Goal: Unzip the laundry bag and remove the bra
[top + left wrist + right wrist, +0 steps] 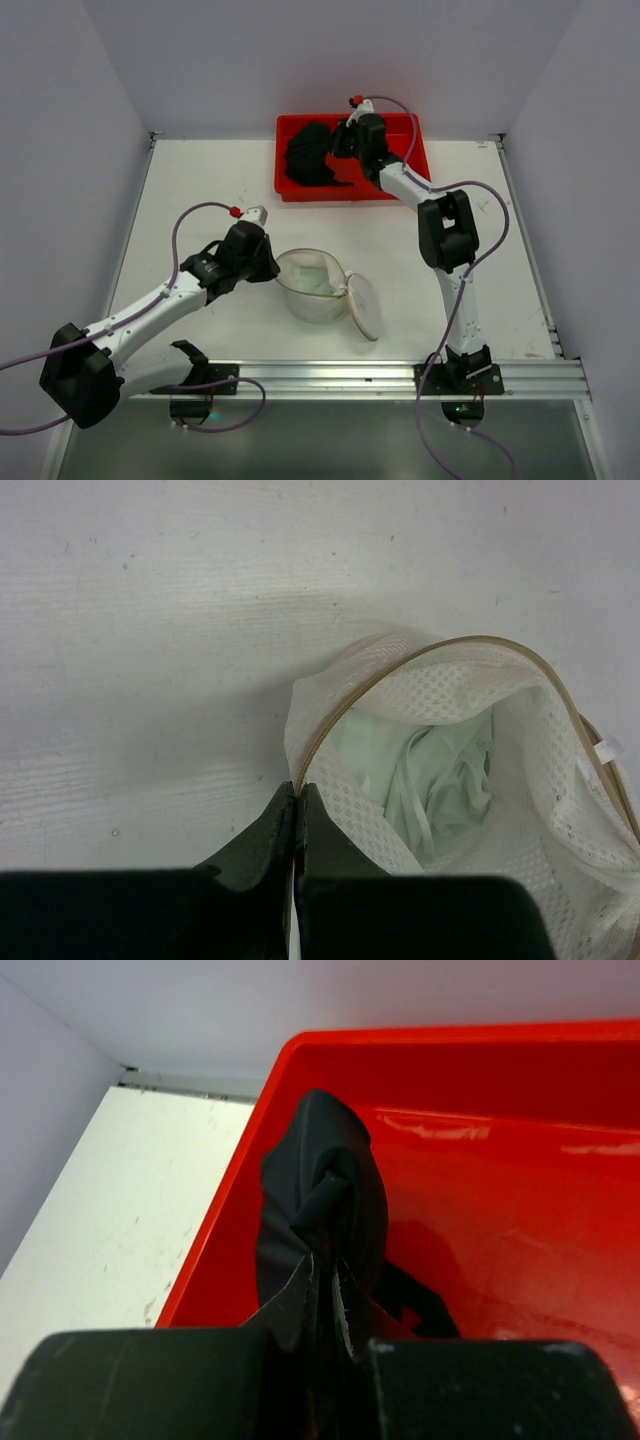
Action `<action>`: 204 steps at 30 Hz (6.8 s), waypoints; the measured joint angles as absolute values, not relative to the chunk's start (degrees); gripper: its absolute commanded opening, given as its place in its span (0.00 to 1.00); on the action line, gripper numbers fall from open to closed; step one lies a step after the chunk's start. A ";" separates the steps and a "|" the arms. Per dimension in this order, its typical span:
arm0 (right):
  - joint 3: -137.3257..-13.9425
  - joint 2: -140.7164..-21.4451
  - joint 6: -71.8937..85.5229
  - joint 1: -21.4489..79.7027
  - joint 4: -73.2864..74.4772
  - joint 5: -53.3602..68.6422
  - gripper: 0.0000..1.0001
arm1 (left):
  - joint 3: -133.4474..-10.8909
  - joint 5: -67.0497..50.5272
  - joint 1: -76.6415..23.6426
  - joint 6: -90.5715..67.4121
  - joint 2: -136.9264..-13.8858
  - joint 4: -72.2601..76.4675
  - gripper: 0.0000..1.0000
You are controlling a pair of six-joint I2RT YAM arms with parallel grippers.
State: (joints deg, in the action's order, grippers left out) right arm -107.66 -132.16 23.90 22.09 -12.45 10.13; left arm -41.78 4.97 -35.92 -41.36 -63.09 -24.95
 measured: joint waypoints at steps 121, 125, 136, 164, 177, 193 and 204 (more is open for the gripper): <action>-34.09 -59.66 27.20 56.62 -29.02 7.86 0.00 | -37.76 -3.36 -36.80 -43.20 -61.65 -18.83 0.00; -36.86 -60.84 26.79 55.75 -30.83 5.56 0.00 | -36.73 -3.68 -37.19 -44.07 -61.63 -17.63 0.00; -54.70 -65.76 22.13 32.99 -21.76 5.63 0.00 | -36.64 -0.69 -37.19 -44.38 -62.06 -18.20 0.00; -118.32 -132.99 12.69 12.34 28.36 0.93 0.10 | -38.85 1.28 -34.87 -42.19 -68.99 -18.81 0.00; -118.24 -130.13 12.93 12.34 29.54 5.56 0.90 | -43.48 -5.08 -28.12 -40.77 -75.35 -14.85 0.00; -56.58 -70.67 28.16 26.98 13.17 14.72 0.94 | -45.56 -5.45 -25.39 -40.66 -77.34 -13.82 0.00; -29.32 -63.33 47.29 42.48 9.76 22.85 0.97 | -45.93 -3.40 -23.24 -40.69 -77.84 -13.87 0.00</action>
